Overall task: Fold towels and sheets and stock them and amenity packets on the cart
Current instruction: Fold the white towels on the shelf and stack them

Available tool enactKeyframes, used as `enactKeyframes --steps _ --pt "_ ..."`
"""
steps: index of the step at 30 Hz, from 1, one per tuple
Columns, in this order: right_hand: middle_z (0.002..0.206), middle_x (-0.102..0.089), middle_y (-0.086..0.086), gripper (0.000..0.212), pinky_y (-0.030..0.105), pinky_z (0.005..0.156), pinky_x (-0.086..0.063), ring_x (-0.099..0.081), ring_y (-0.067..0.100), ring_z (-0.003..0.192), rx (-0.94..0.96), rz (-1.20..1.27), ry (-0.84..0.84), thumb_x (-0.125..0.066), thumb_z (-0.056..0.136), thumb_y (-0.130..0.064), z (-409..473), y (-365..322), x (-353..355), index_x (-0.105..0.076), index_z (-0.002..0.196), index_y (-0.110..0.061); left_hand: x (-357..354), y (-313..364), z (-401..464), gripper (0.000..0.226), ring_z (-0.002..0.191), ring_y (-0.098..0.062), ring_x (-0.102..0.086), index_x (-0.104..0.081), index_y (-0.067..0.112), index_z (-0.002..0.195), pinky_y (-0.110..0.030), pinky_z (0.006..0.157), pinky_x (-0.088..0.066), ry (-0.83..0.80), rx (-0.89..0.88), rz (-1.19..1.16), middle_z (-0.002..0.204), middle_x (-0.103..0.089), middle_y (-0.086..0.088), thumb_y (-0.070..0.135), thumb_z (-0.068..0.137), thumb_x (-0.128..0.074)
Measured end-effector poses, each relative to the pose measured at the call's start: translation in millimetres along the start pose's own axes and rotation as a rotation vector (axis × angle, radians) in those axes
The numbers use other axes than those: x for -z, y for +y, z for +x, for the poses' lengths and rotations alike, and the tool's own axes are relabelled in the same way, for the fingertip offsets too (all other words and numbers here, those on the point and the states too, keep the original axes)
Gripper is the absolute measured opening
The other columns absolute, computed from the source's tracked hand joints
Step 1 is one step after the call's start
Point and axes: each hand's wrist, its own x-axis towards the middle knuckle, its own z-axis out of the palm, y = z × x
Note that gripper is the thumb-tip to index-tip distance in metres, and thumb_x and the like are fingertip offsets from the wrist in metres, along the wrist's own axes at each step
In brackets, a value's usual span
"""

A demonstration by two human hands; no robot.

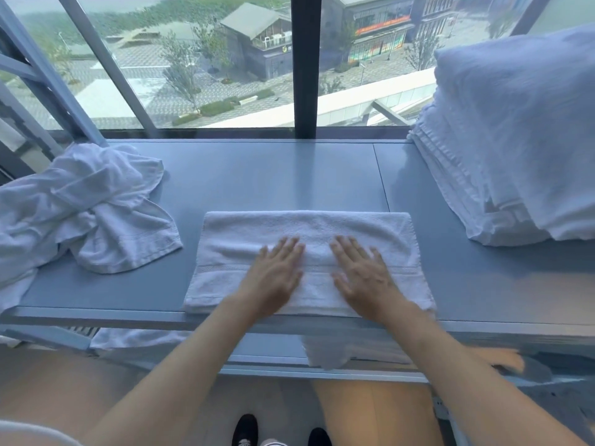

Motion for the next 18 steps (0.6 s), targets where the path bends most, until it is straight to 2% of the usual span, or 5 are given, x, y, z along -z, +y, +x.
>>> enactKeyframes --steps 2,4,12,15,18 --pt "0.173 -0.004 -0.007 0.066 0.045 0.126 -0.006 -0.005 0.012 0.159 0.196 0.082 -0.034 -0.036 0.106 -0.043 6.2 -34.0 -8.1 -0.016 0.165 -0.023 -11.9 12.5 4.1 0.069 0.159 -0.016 0.007 -0.003 0.019 0.165 -0.050 0.128 -0.002 -0.068 -0.026 0.069 0.172 0.008 0.003 0.047 0.106 -0.026" --pt "0.173 0.001 -0.009 0.067 0.039 0.126 0.001 0.001 0.009 0.158 0.213 0.135 -0.119 -0.033 0.107 -0.048 8.6 -44.9 -19.5 -0.010 0.166 -0.025 -15.9 6.9 7.3 0.073 0.158 -0.016 0.012 0.002 0.021 0.165 -0.048 0.128 0.003 -0.071 0.010 0.137 0.171 0.015 0.003 0.052 0.102 -0.018" --pt "0.173 0.007 -0.008 0.075 0.039 0.128 0.002 0.008 0.011 0.158 -0.207 -0.001 -0.091 -0.025 0.104 -0.063 33.4 66.4 -0.1 -0.004 0.166 -0.027 6.6 -69.6 6.3 0.076 0.159 -0.016 0.010 0.001 0.030 0.165 -0.047 0.128 0.002 -0.020 0.361 0.087 0.172 0.012 0.006 0.067 0.101 -0.018" --pt "0.172 0.010 -0.008 0.074 0.039 0.128 0.004 0.010 0.011 0.158 -0.227 0.004 -0.107 -0.023 0.105 -0.061 32.0 72.3 2.4 0.000 0.166 -0.026 4.9 -64.2 4.1 0.075 0.158 -0.016 0.012 0.003 0.033 0.165 -0.047 0.128 0.004 -0.013 0.378 0.086 0.172 0.014 0.006 0.068 0.101 -0.015" --pt "0.174 0.003 0.001 0.071 0.050 0.128 -0.003 0.001 0.018 0.159 -0.348 -0.027 -0.067 -0.031 0.105 -0.049 40.5 43.1 4.3 -0.008 0.165 -0.019 -1.0 -49.3 -1.1 0.077 0.159 -0.018 0.011 0.002 0.031 0.165 -0.048 0.128 0.003 0.005 0.424 0.092 0.172 0.012 0.003 0.068 0.100 -0.014"
